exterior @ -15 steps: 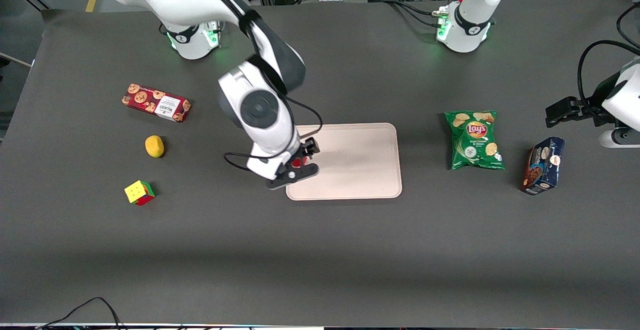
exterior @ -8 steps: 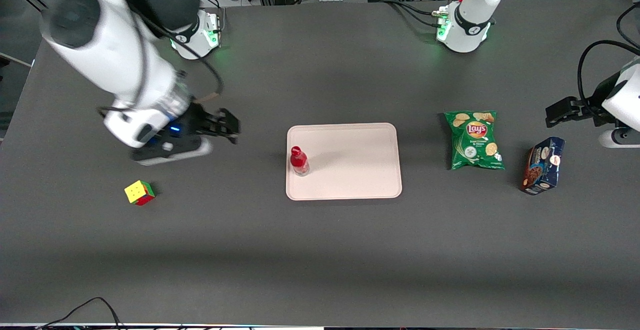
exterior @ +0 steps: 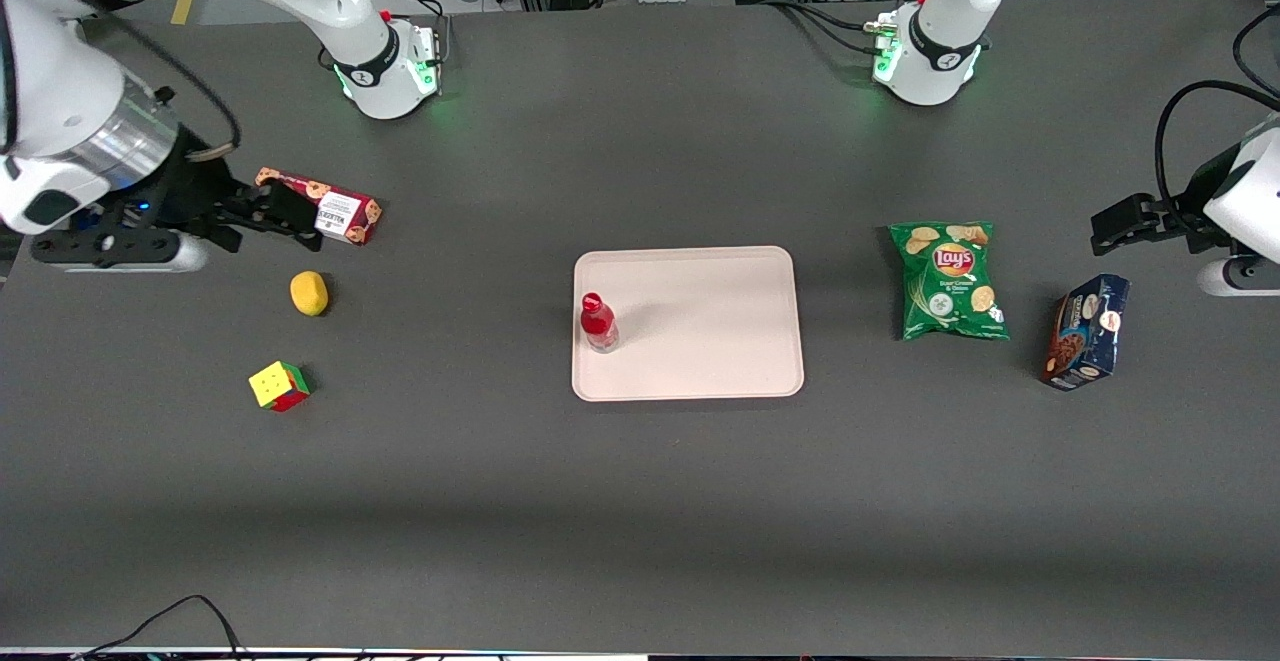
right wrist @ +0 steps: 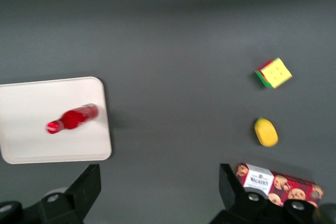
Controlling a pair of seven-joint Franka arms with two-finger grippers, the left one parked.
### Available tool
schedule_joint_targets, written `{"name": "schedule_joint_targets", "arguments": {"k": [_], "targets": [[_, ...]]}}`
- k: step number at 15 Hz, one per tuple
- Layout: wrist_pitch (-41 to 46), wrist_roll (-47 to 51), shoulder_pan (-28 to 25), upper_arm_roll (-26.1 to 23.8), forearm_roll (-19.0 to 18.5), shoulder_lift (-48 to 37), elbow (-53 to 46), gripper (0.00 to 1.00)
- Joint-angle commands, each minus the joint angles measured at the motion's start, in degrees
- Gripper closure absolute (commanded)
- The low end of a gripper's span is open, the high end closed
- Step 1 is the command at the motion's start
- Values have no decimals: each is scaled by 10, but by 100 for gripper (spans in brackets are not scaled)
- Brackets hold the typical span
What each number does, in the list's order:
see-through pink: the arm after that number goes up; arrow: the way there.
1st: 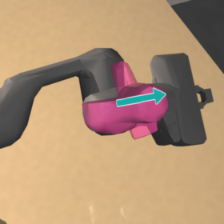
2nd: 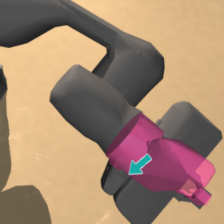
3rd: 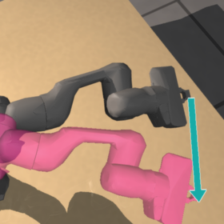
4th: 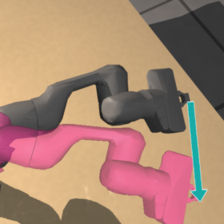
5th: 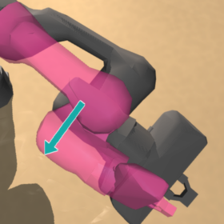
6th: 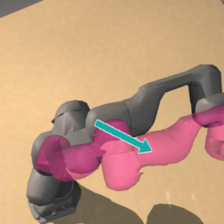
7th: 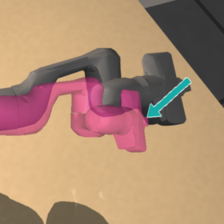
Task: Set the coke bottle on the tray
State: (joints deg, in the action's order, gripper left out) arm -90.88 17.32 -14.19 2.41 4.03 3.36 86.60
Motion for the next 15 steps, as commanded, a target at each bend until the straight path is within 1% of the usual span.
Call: {"name": "schedule_joint_targets", "arguments": {"k": [1, 3, 5, 9, 15], "targets": [[-23, -4, 48, -18, -12, -54, 91, 0], [-33, -4, 57, -18, -48, -68, 110, 0], [-33, -4, 78, -15, -50, -73, 111, 0], [-33, -5, 94, -7, -51, -69, 103, 0], [-27, -4, 103, -7, -51, -61, 85, 0]]}}
